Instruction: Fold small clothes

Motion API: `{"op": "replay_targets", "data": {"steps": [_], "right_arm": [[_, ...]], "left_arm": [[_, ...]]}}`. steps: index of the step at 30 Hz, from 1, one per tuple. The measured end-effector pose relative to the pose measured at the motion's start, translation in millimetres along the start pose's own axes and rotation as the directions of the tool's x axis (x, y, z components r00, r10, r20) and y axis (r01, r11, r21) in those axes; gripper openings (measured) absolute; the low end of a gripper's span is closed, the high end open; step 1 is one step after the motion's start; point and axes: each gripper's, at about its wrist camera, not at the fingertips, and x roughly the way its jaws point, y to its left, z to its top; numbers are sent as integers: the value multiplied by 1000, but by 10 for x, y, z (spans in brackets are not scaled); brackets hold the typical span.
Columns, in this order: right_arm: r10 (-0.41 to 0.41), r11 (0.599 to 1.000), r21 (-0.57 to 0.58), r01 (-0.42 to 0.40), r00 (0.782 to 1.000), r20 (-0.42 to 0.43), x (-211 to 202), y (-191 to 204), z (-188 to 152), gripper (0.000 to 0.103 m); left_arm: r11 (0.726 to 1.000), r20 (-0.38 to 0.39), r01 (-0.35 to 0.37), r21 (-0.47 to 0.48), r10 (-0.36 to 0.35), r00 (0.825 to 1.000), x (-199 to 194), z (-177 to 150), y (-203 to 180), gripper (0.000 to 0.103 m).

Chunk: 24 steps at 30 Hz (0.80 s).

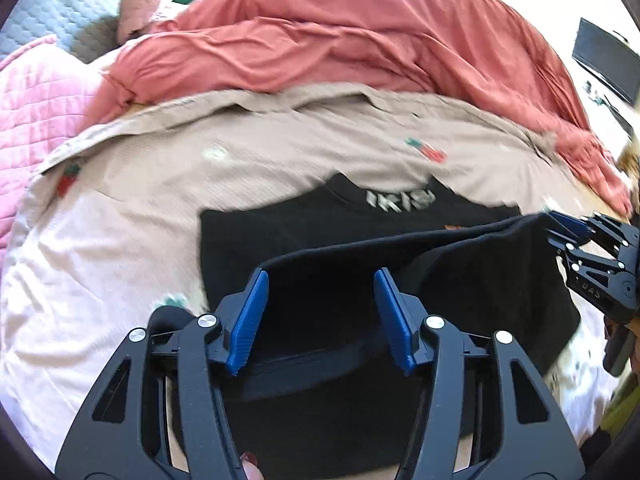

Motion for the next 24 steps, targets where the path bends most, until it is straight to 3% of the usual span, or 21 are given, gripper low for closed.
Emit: {"op": "replay_targets", "data": {"steps": [2,6,10,15,21,24], "right_arm": [[8,1000,29,-9,1000,12,-7,-84,38,45],[23,994,105,-29,998,63,-117,-259,-32,64],[29,982,184,-37,998,49,-103,-427,-173,67],[13,981,191,-15,1000,9,45,-490,-206,72],[-25,979,202,29,999,-19,224,-575,-74,72],[-12,969,245,10,1000,7,136,-619,-127,83]], "left_arm": [[999,19,-15,-34,16,1000,-60,29,86,48],[996,50,-14,-82,18,999,-212,-55,303,50],[985,75,-26,-170,40,996,-342,-199,594,54],[962,87,-20,-273,46,995,-513,-353,885,56],[972,54,-12,-235,26,998,-510,-456,845,60],[977,31,-13,-214,20,999,-428,-454,827,63]]}}
